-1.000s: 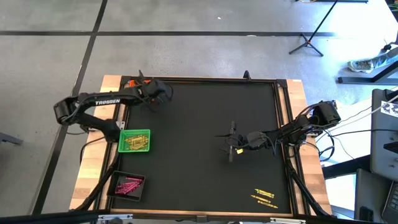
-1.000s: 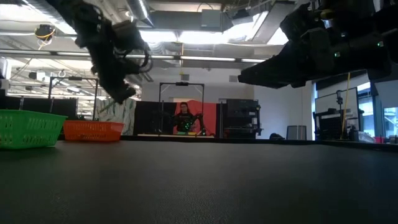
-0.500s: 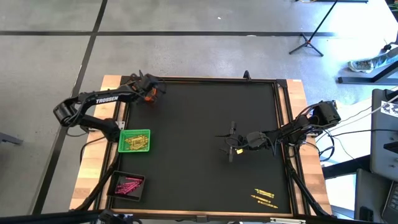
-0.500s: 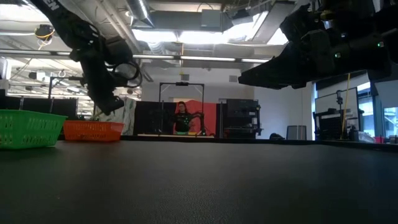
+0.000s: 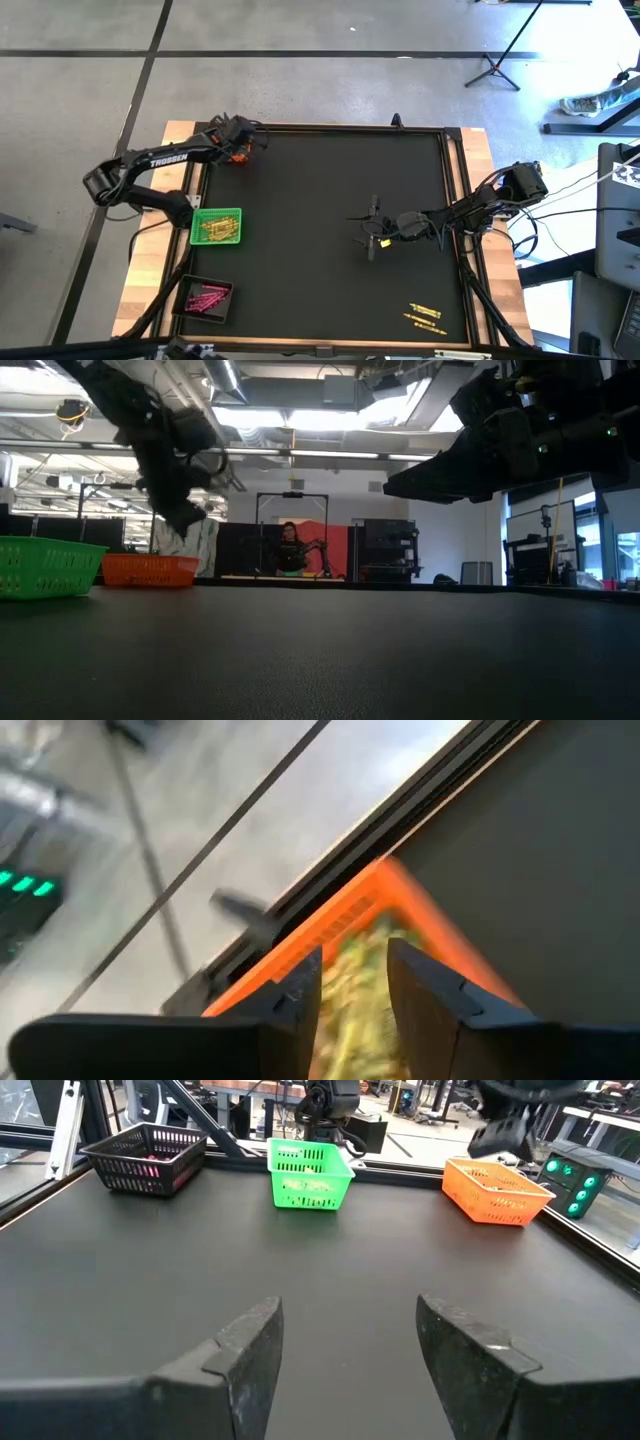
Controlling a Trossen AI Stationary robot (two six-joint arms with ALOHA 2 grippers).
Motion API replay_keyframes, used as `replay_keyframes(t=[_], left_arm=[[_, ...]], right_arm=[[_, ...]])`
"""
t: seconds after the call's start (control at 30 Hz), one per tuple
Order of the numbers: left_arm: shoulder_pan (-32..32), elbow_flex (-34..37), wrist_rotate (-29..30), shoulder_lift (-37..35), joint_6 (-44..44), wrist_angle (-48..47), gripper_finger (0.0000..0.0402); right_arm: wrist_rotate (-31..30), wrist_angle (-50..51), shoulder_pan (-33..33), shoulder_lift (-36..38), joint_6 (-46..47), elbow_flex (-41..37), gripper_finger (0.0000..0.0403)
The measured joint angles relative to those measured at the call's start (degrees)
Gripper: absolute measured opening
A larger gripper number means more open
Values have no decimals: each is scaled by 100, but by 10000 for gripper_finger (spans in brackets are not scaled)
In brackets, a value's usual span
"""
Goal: Sort crayons
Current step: Put the green crayon into the orange bin, then put the yellow crayon into the green bin
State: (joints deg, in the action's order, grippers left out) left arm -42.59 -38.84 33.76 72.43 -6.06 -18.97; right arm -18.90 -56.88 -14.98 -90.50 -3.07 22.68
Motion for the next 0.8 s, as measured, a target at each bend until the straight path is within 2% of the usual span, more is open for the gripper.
replay_keyframes(t=[0.1,0.27,0.37,0.57,0.8], left_arm=[[348,-156,-485,-228,139,-21,101],[1125,-178,-1948,-501,188,253,102],[1734,-178,-2490,-490,352,423,102],[3171,106,-2592,-262,820,1662,102],[4677,265,-2583,574,1105,3424,102]], right_arm=[[2,2,2,0,0,0,225],[2,0,0,0,2,0,225],[2,0,0,-2,2,0,225],[101,47,0,-2,134,0,225],[978,387,-7,-2,735,0,225]])
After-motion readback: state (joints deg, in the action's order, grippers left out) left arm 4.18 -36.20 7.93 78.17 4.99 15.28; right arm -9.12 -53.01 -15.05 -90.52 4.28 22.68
